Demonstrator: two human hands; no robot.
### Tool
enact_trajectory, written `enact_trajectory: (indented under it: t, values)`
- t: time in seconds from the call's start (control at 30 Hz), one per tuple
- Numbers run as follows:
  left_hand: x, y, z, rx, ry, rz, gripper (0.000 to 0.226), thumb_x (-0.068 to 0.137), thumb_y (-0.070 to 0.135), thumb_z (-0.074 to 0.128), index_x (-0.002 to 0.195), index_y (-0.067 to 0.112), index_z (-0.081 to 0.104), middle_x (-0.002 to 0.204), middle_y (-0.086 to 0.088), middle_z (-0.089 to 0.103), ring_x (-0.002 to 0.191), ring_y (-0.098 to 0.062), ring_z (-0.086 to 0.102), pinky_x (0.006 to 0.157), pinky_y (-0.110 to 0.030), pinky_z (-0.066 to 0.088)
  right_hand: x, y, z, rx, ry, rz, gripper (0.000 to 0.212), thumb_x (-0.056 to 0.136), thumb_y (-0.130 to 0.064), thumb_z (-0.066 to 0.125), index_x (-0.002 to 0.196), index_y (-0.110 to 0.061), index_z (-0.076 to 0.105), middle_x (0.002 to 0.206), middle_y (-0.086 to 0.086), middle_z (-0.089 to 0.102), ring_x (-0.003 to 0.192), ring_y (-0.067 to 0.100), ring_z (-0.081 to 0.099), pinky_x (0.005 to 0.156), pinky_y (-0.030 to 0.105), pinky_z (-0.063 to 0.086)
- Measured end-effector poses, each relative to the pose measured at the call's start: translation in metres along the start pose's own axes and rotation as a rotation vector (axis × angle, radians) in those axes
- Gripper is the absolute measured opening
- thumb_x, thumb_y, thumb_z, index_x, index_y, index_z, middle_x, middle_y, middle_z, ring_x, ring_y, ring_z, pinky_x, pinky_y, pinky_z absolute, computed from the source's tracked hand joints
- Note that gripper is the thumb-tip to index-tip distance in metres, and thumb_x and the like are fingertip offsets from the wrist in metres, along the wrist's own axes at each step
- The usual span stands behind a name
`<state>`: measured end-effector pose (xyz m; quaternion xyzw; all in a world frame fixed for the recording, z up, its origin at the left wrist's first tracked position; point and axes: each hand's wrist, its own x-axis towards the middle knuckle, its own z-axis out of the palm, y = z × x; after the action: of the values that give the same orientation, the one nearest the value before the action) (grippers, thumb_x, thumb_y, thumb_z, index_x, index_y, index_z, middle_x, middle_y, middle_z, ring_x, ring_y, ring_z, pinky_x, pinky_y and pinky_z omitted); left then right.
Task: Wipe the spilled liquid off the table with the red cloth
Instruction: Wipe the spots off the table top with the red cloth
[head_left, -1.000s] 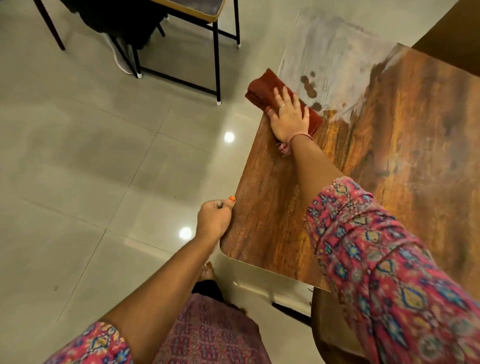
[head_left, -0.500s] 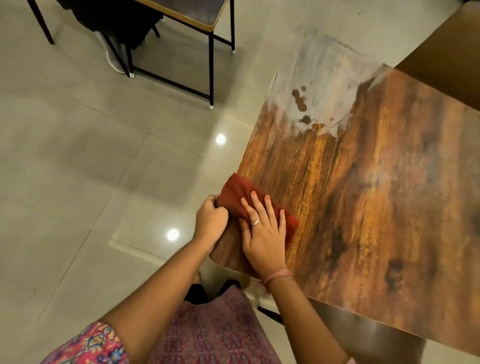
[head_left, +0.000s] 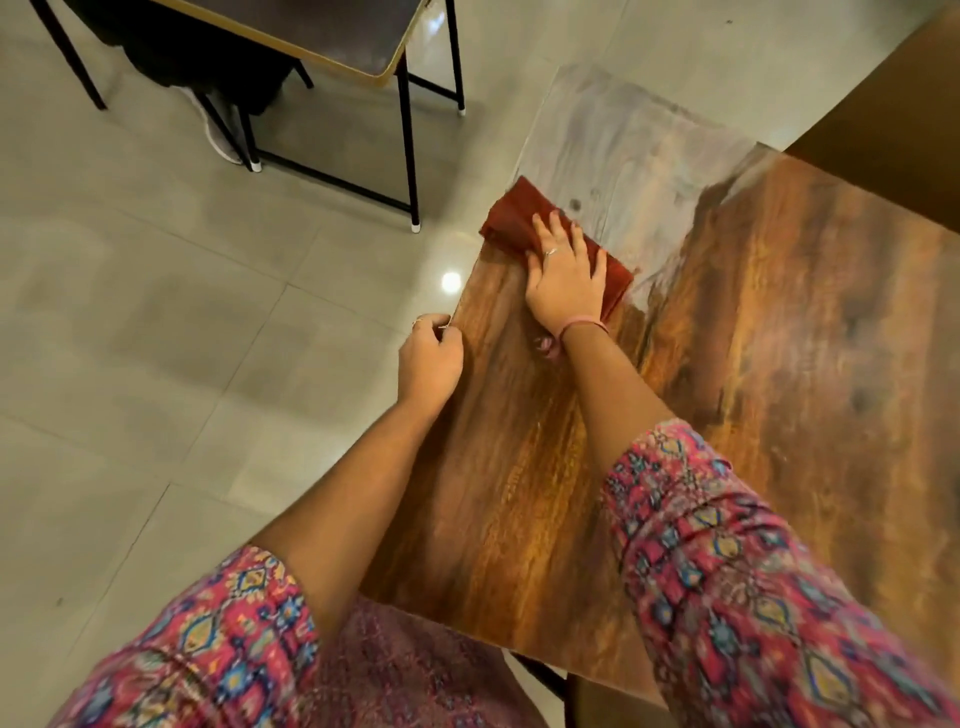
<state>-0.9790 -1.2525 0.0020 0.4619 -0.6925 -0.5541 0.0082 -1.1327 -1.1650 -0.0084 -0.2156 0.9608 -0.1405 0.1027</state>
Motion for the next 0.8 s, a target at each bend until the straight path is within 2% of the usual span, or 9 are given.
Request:
enact_trajectory:
  t: [0.13, 0.27, 0.37, 0.5, 0.57, 0.67, 0.8]
  values:
    - [0.014, 0.004, 0.014, 0.014, 0.044, -0.072, 0.034, 0.098, 0.033, 0.036, 0.118, 0.017, 0.057, 0.117, -0.004, 0.061, 0.103, -0.023, 0.055, 0.084, -0.032, 0.042, 0.026, -0.004, 0.000, -0.037, 0.026, 0.016, 0.050, 0.099, -0.037, 0.032, 0.149, -0.036, 0.024, 0.159, -0.008, 0.018, 0.147, 0.017, 0.009, 0.116, 0.051, 0.007]
    - [0.015, 0.002, 0.024, 0.092, 0.159, -0.109, 0.036, 0.097, 0.043, 0.033, 0.114, 0.025, 0.060, 0.116, -0.001, 0.064, 0.105, -0.026, 0.056, 0.082, -0.033, 0.041, -0.017, -0.006, 0.000, -0.039, 0.024, -0.120, 0.051, 0.097, -0.038, 0.034, 0.147, -0.035, 0.029, 0.157, -0.008, 0.024, 0.146, 0.018, 0.015, 0.116, 0.051, 0.011]
    - [0.020, 0.003, 0.025, 0.060, 0.165, -0.143, 0.032, 0.095, 0.037, 0.038, 0.110, 0.025, 0.063, 0.112, -0.004, 0.066, 0.101, -0.030, 0.058, 0.086, -0.037, 0.046, -0.076, -0.011, 0.007, 0.033, 0.002, -0.180, 0.049, 0.096, -0.038, 0.038, 0.144, -0.036, 0.035, 0.155, -0.011, 0.029, 0.145, 0.015, 0.018, 0.116, 0.048, 0.011]
    - [0.018, 0.003, 0.024, 0.074, 0.155, -0.140, 0.029, 0.088, 0.024, 0.040, 0.106, 0.024, 0.063, 0.103, -0.005, 0.068, 0.091, -0.029, 0.060, 0.081, -0.037, 0.048, -0.109, -0.017, 0.016, 0.076, 0.003, -0.148, 0.045, 0.092, -0.032, 0.043, 0.137, -0.033, 0.046, 0.151, -0.010, 0.036, 0.145, 0.015, 0.022, 0.117, 0.050, 0.012]
    - [0.017, 0.001, 0.025, 0.083, 0.148, -0.123, 0.029, 0.092, 0.028, 0.040, 0.109, 0.025, 0.063, 0.105, -0.004, 0.068, 0.091, -0.028, 0.060, 0.078, -0.035, 0.047, -0.092, -0.019, 0.012, 0.048, 0.009, -0.162, 0.047, 0.091, -0.030, 0.045, 0.137, -0.033, 0.045, 0.151, -0.009, 0.037, 0.145, 0.017, 0.022, 0.117, 0.053, 0.013]
    - [0.020, -0.001, 0.025, 0.117, 0.136, -0.088, 0.033, 0.098, 0.040, 0.035, 0.113, 0.028, 0.062, 0.110, -0.003, 0.066, 0.098, -0.028, 0.058, 0.080, -0.035, 0.045, -0.035, -0.023, 0.003, -0.054, 0.018, -0.188, 0.060, 0.089, -0.027, 0.045, 0.146, -0.040, 0.029, 0.154, -0.006, 0.030, 0.146, 0.020, 0.018, 0.116, 0.054, 0.010]
    - [0.019, -0.004, 0.026, 0.170, 0.137, -0.048, 0.034, 0.100, 0.040, 0.031, 0.115, 0.028, 0.058, 0.111, -0.002, 0.065, 0.100, -0.026, 0.057, 0.075, -0.030, 0.039, 0.065, -0.027, -0.015, 0.037, -0.009, -0.013, 0.056, 0.092, -0.027, 0.042, 0.144, -0.043, 0.031, 0.157, -0.007, 0.023, 0.147, 0.019, 0.011, 0.116, 0.053, 0.004]
